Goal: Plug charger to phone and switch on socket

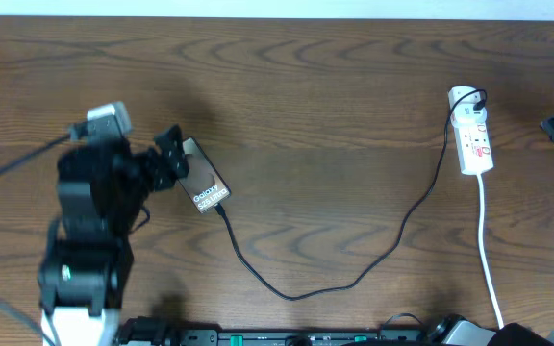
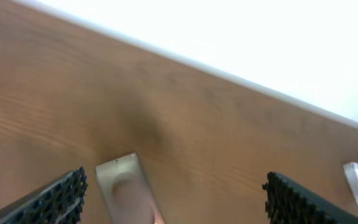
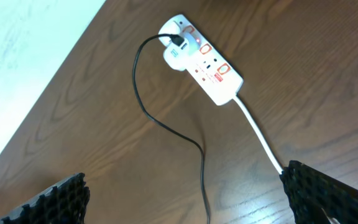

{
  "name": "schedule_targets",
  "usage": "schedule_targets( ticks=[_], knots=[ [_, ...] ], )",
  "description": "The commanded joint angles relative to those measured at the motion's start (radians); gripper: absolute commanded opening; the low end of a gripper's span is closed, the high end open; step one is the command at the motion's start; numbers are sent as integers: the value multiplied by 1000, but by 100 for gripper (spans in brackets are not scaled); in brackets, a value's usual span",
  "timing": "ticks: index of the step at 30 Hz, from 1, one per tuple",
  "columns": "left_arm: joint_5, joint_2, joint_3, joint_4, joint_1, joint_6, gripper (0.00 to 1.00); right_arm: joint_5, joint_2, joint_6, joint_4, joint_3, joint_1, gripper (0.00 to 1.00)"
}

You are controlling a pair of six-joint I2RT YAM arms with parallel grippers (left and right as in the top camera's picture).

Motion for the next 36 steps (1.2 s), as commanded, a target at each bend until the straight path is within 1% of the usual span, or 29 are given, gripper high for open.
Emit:
schedule_targets(
  ticks=[1,4,5,8,10,13,18,22,26,31,36],
  knots=[
    [-106,-128,-154,122,-8,13,90,1,-3,11,-2,1,5,99],
    [-106,-249,-309,309,-6,14,90,1,-3,11,-2,1,5,99],
    [-105,-314,-392,411,-6,33,90,1,-3,11,-2,1,5,99],
    [-105,-427,-536,578,-6,88,90,1,-3,11,-2,1,5,99],
    [-105,-510,-629,660,-6,134,90,1,-3,11,-2,1,5,99],
    [-105,-615,-728,707,5,181,90,1,-3,11,-2,1,5,99],
    [-89,-743,-845,706,57,191,90,1,-3,11,-2,1,5,99],
    [-79,-806,-855,572,95,193,90,1,-3,11,-2,1,5,99],
    [-79,-806,-855,463,116,192,90,1,-3,11,-2,1,5,99],
    [-83,-806,-855,289,118,192,90,1,-3,11,-2,1,5,99],
    [-84,-806,-855,293,118,195,90,1,-3,11,-2,1,5,99]
  ],
)
